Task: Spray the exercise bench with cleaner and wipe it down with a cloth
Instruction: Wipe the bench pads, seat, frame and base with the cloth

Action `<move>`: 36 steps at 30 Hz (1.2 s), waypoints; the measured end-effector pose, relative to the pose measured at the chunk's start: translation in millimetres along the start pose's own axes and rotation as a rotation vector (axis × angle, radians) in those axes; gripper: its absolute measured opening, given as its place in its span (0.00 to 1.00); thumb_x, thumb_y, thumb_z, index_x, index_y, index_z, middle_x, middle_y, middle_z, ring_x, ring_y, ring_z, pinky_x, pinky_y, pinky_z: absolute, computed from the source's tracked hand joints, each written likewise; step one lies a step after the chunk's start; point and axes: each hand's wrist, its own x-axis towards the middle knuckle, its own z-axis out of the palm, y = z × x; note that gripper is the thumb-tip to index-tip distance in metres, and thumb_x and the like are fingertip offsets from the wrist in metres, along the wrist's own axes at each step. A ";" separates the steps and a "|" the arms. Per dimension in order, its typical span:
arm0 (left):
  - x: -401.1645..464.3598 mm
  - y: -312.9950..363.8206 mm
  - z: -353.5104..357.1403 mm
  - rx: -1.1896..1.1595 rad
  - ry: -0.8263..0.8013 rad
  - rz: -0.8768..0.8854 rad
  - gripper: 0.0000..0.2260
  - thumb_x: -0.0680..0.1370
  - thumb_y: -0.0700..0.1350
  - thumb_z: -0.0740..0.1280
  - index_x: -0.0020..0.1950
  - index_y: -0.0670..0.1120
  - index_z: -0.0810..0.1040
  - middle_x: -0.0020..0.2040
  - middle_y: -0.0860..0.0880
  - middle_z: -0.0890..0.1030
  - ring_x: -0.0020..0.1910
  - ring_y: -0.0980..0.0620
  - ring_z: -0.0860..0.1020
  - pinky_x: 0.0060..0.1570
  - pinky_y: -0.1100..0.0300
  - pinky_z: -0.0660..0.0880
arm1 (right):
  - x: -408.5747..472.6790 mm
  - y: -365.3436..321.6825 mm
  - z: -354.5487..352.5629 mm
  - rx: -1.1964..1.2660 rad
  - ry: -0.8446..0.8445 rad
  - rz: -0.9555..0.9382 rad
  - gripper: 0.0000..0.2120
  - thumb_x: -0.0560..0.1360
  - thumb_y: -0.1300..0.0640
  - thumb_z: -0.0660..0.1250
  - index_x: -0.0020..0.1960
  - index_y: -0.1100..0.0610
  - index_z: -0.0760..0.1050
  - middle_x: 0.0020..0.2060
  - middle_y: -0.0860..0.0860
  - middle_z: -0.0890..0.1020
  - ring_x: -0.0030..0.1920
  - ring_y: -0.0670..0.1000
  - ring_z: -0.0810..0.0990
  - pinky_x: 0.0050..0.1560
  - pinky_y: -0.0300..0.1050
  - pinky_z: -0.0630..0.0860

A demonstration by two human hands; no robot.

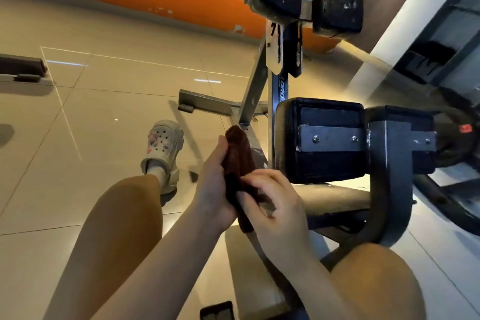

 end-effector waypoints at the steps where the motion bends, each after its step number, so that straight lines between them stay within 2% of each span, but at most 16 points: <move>1: -3.4 -0.8 -0.7 0.009 -0.011 0.018 0.24 0.77 0.62 0.61 0.53 0.43 0.80 0.48 0.42 0.81 0.52 0.44 0.79 0.52 0.50 0.75 | 0.1 -1.0 2.8 -0.016 0.014 -0.018 0.14 0.76 0.47 0.61 0.55 0.51 0.80 0.51 0.42 0.79 0.54 0.42 0.77 0.53 0.32 0.76; 3: -10.2 -1.0 -3.3 0.066 -0.020 0.052 0.26 0.72 0.65 0.65 0.57 0.45 0.79 0.54 0.43 0.81 0.56 0.43 0.78 0.54 0.51 0.75 | 1.4 -5.3 3.3 0.015 0.013 0.005 0.11 0.78 0.50 0.60 0.55 0.50 0.77 0.50 0.43 0.80 0.54 0.42 0.78 0.52 0.36 0.78; 6: -16.3 -0.5 -7.1 0.176 -0.069 0.022 0.50 0.55 0.68 0.78 0.74 0.55 0.66 0.67 0.45 0.74 0.64 0.42 0.75 0.59 0.46 0.74 | 11.9 -12.5 -8.2 0.163 -0.047 0.109 0.05 0.81 0.52 0.61 0.55 0.47 0.73 0.46 0.40 0.79 0.53 0.40 0.78 0.50 0.35 0.78; 7: -17.4 -0.2 -8.1 0.167 -0.103 0.029 0.52 0.54 0.65 0.80 0.75 0.57 0.63 0.68 0.45 0.74 0.63 0.42 0.75 0.58 0.46 0.75 | 16.8 -13.2 -13.1 0.173 -0.074 0.123 0.05 0.81 0.53 0.61 0.55 0.46 0.73 0.45 0.39 0.79 0.53 0.39 0.78 0.50 0.33 0.77; 10: -14.7 0.7 -11.4 0.127 -0.135 0.072 0.43 0.62 0.47 0.76 0.74 0.59 0.62 0.61 0.46 0.76 0.57 0.43 0.78 0.46 0.51 0.77 | 22.3 -14.7 -21.4 0.126 -0.180 0.093 0.08 0.81 0.56 0.62 0.55 0.43 0.74 0.46 0.38 0.80 0.53 0.38 0.77 0.50 0.31 0.76; 12: -14.3 3.6 -13.0 0.160 -0.190 0.084 0.44 0.63 0.40 0.78 0.74 0.60 0.63 0.62 0.45 0.73 0.56 0.42 0.78 0.43 0.52 0.79 | 18.4 -13.6 -24.7 0.122 -0.170 0.075 0.09 0.81 0.57 0.61 0.56 0.45 0.74 0.47 0.39 0.80 0.54 0.38 0.77 0.50 0.32 0.77; 15: -15.1 9.3 -17.9 0.303 -0.332 0.111 0.44 0.63 0.32 0.73 0.72 0.62 0.65 0.64 0.44 0.69 0.58 0.40 0.77 0.45 0.53 0.80 | 17.8 -11.5 -33.1 0.174 -0.107 0.107 0.10 0.81 0.58 0.60 0.55 0.45 0.74 0.46 0.40 0.80 0.53 0.39 0.78 0.49 0.39 0.81; 17: -16.1 11.1 -18.3 0.355 -0.376 0.111 0.39 0.66 0.28 0.70 0.69 0.61 0.69 0.64 0.43 0.69 0.59 0.38 0.75 0.47 0.52 0.80 | 20.7 -11.7 -37.5 0.182 -0.107 0.107 0.11 0.82 0.59 0.59 0.54 0.45 0.75 0.44 0.39 0.80 0.52 0.39 0.78 0.48 0.39 0.80; 20: -15.7 10.4 -19.4 0.499 -0.308 0.179 0.26 0.74 0.32 0.67 0.65 0.56 0.71 0.62 0.45 0.70 0.58 0.41 0.75 0.49 0.55 0.80 | 26.4 -16.2 -43.2 0.178 -0.097 0.083 0.13 0.82 0.61 0.59 0.51 0.43 0.74 0.43 0.38 0.79 0.51 0.37 0.77 0.47 0.31 0.75; 22: -11.0 9.3 -26.1 0.848 -0.235 0.332 0.21 0.72 0.45 0.70 0.61 0.56 0.68 0.62 0.49 0.69 0.58 0.47 0.74 0.54 0.57 0.78 | 34.0 -19.0 -47.8 0.164 -0.085 0.083 0.15 0.81 0.62 0.59 0.49 0.42 0.73 0.42 0.39 0.79 0.49 0.35 0.76 0.46 0.27 0.72; 24: -6.0 4.7 -33.4 1.186 -0.126 0.483 0.25 0.69 0.51 0.73 0.60 0.57 0.64 0.65 0.52 0.66 0.59 0.52 0.73 0.58 0.62 0.73 | 43.8 -22.2 -51.1 0.138 -0.103 0.098 0.15 0.82 0.62 0.59 0.48 0.41 0.73 0.43 0.38 0.78 0.49 0.33 0.75 0.46 0.25 0.71; 25: -5.1 0.5 -34.9 1.263 -0.078 0.537 0.28 0.69 0.50 0.75 0.62 0.57 0.62 0.67 0.52 0.64 0.59 0.53 0.72 0.57 0.65 0.72 | 48.9 -23.9 -51.9 0.120 -0.117 0.096 0.14 0.82 0.61 0.59 0.48 0.41 0.73 0.43 0.38 0.77 0.49 0.32 0.75 0.46 0.24 0.70; 27: -4.5 -10.9 -38.7 1.362 0.028 0.664 0.32 0.70 0.48 0.76 0.66 0.53 0.61 0.66 0.52 0.63 0.57 0.53 0.73 0.53 0.63 0.74 | 57.3 -27.5 -53.1 0.088 -0.149 0.085 0.12 0.82 0.60 0.59 0.50 0.43 0.74 0.43 0.37 0.77 0.49 0.30 0.74 0.47 0.23 0.68; 30: -1.9 -15.3 -48.7 1.404 0.182 0.818 0.25 0.72 0.47 0.74 0.63 0.50 0.66 0.62 0.53 0.68 0.54 0.55 0.73 0.48 0.64 0.75 | 69.8 -32.7 -59.0 0.053 -0.205 0.087 0.11 0.82 0.57 0.61 0.50 0.43 0.77 0.45 0.36 0.78 0.51 0.33 0.74 0.47 0.25 0.69; 33: 3.7 -8.6 -57.9 1.278 0.077 0.657 0.11 0.75 0.44 0.71 0.54 0.52 0.73 0.51 0.56 0.76 0.52 0.55 0.76 0.50 0.64 0.75 | 82.4 -40.1 -72.1 0.073 -0.268 0.133 0.11 0.81 0.57 0.62 0.47 0.43 0.79 0.45 0.40 0.80 0.49 0.38 0.76 0.46 0.32 0.69; 36: 7.0 -0.2 -67.5 1.195 0.069 0.658 0.06 0.78 0.43 0.68 0.50 0.54 0.76 0.47 0.57 0.80 0.51 0.56 0.79 0.51 0.62 0.78 | 92.4 -45.3 -87.2 0.063 -0.321 0.151 0.11 0.81 0.56 0.63 0.46 0.44 0.80 0.43 0.39 0.80 0.45 0.34 0.76 0.43 0.29 0.70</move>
